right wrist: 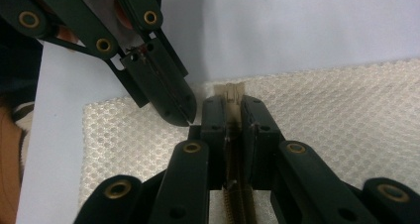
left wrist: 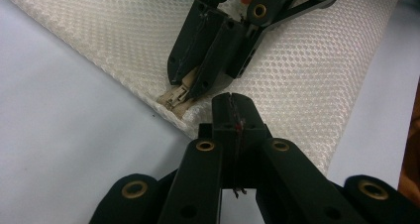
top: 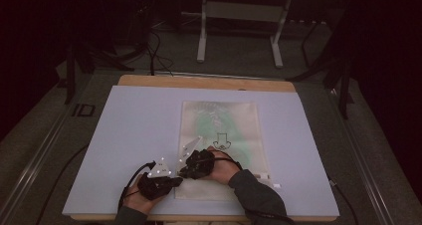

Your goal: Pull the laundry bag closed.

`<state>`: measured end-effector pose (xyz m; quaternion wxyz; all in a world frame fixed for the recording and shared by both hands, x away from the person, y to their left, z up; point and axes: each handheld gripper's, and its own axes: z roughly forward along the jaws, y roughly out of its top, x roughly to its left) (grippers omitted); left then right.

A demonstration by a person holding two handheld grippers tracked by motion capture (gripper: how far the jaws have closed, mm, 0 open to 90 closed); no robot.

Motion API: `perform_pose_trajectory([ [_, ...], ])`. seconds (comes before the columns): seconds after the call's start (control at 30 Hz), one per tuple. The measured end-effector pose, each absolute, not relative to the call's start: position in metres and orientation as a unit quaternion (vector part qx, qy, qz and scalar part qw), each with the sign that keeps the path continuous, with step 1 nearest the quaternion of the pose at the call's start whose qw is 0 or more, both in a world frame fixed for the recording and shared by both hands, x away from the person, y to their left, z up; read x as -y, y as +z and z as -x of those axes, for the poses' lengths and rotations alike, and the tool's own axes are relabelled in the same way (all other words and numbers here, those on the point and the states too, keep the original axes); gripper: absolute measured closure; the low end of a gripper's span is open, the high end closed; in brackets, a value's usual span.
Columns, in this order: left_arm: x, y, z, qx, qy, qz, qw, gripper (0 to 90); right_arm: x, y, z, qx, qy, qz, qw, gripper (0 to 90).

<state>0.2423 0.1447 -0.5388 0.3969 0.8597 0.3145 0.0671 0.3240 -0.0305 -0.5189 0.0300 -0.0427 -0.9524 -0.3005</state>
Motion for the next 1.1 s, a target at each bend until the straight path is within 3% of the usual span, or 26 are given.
perform_pose_trajectory([
  [0.3, -0.143, -0.538, -0.244, -0.353, 0.051, -0.849, 0.39, 89.9, 0.031, -0.517, -0.322, 0.957, -0.288, 0.027, 0.017, 82.2],
  [0.93, -0.137, -0.535, -0.241, -0.353, 0.072, -0.856, 0.369, 90.0, 0.044, -0.513, -0.317, 0.965, -0.264, 0.001, 0.001, 82.4],
  [1.1, -0.142, -0.537, -0.243, -0.361, 0.057, -0.846, 0.387, 89.9, 0.043, -0.513, -0.316, 0.965, -0.262, -0.002, -0.007, 82.3],
])
